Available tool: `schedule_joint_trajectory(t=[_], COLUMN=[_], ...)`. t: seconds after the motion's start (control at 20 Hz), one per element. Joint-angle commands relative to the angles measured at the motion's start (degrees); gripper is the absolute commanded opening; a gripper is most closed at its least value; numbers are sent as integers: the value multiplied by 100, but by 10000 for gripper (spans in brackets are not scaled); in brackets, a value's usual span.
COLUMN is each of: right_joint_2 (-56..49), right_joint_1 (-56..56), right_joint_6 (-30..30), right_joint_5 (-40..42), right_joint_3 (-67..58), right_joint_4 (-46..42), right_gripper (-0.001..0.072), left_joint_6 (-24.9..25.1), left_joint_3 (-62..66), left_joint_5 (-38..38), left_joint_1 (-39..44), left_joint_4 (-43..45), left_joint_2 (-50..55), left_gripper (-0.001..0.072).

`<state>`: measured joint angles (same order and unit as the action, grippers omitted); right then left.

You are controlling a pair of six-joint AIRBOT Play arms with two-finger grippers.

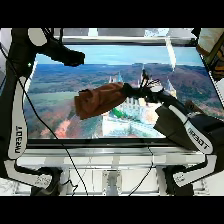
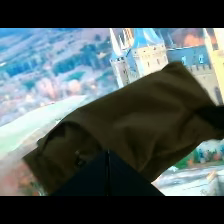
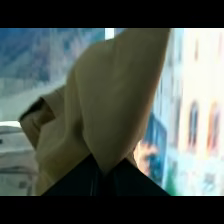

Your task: Fold the shirts.

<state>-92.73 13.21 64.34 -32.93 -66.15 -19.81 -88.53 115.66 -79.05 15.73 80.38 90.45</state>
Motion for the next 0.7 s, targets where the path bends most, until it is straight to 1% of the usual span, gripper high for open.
schedule_joint_trajectory(t=[0.0,0.1,0.15,0.25,0.3,0.4,0.5,0.55,0.6,0.65], right_joint_2=[629,1410,1808,2684,3091,3832,4295,4487,4645,4754], right_joint_1=[-551,-1176,-1491,-2153,-2450,-2957,-3185,-3206,-3204,-3206], right_joint_6=[-13,531,730,1023,1141,1379,1803,2020,2321,2559], right_joint_5=[-55,-363,-664,-1532,-2105,-3773,-5292,-5842,-6181,-6328], right_joint_3=[-391,-592,-669,-732,-730,-726,-717,-664,-557,-435], right_joint_4=[-977,-2002,-2450,-3222,-3554,-4312,-5342,-5984,-6638,-7187], right_gripper=[26,26,26,26,27,26,27,27,28,81], left_joint_6=[7,4,2,-4,-17,-17,-13,-13,-13,-13], left_joint_3=[-2,-2,-2,-2,-2,-2,-2,-2,-2,-2], left_joint_5=[-61,-57,-57,-50,-42,-11,-7,-9,-7,-7], left_joint_1=[0,0,0,0,0,0,0,0,0,0], left_joint_4=[2,0,-2,-7,-44,-249,-560,-688,-782,-890], left_joint_2=[-4,-4,-4,-4,-4,-4,-4,-4,-4,-4], left_gripper=[13,13,13,13,13,13,13,13,12,13])
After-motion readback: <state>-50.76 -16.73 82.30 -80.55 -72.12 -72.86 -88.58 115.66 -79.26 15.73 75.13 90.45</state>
